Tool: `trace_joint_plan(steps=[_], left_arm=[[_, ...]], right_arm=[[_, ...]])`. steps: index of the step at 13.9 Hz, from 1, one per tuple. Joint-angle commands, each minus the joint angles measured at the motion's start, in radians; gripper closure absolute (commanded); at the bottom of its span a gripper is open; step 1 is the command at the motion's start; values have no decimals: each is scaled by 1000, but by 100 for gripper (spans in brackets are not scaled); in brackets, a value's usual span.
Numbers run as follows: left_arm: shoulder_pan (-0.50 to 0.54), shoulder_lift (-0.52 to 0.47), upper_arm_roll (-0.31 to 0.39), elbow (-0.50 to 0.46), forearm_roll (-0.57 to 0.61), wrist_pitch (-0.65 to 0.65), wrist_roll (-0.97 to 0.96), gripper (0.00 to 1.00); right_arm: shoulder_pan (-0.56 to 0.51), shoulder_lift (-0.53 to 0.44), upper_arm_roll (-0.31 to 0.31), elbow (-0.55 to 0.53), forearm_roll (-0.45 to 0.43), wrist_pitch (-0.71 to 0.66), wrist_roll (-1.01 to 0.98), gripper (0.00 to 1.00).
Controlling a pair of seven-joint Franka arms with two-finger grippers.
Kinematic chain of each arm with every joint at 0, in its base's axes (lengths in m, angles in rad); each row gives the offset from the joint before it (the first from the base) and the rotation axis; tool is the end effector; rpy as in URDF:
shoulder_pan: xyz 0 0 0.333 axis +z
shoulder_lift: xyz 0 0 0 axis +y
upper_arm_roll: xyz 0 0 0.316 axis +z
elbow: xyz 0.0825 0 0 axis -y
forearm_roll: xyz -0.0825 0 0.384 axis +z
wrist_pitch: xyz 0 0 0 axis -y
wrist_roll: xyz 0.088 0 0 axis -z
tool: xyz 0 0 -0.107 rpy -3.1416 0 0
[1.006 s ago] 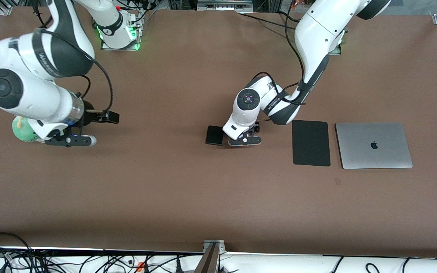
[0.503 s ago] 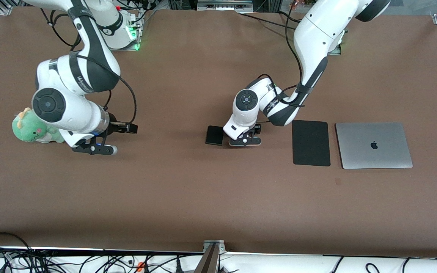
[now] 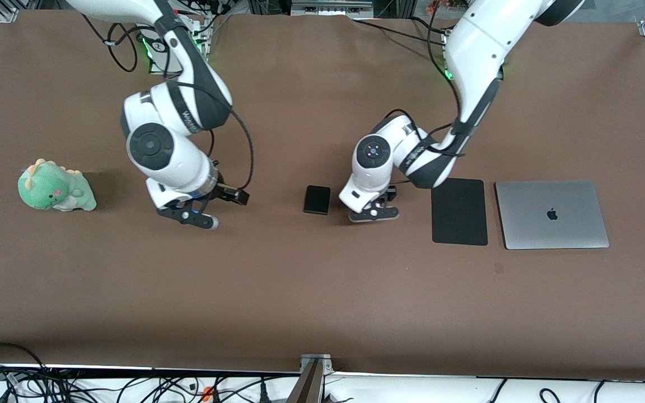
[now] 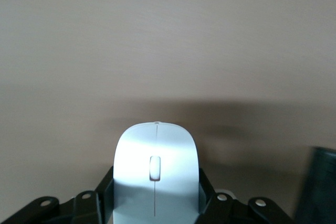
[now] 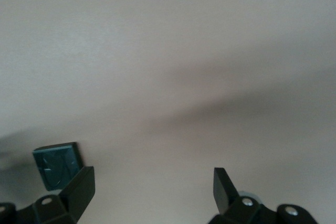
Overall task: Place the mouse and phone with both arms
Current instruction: 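Carry the mouse onto the black pad while the right gripper reaches the phone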
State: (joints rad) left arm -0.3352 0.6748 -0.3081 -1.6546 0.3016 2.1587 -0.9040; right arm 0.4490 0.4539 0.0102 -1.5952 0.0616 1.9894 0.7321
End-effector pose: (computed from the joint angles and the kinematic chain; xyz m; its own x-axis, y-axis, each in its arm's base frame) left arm 0.5556 -0.3744 0.2203 0.9901 0.1297 -0.0533 0.1222 -0.9846 -0.1249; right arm 0.6021 0.3010 0.3654 0.9518 -0.2948 -0.0845 -0.2962 -0.9551 -0.0036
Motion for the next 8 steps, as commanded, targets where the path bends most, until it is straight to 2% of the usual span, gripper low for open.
trace_joint_plan(steps=[1, 2, 4, 6, 8], left_arm=[[90, -89, -26, -20, -1, -169, 57, 83], [123, -89, -26, -20, 1, -221, 130, 83], [195, -84, -28, -39, -2, -275, 331, 79], [235, -67, -26, -43, -2, -295, 398, 77], [301, -52, -23, -57, 8, -292, 565, 78]], right_arm=[[40, 35, -9, 0, -8, 43, 46, 0], [63, 48, -7, 3, -29, 45, 56, 0], [124, 81, -7, 12, -142, 72, 186, 0], [193, 123, -7, 17, -158, 159, 314, 0], [223, 155, -7, 21, -164, 210, 359, 0]])
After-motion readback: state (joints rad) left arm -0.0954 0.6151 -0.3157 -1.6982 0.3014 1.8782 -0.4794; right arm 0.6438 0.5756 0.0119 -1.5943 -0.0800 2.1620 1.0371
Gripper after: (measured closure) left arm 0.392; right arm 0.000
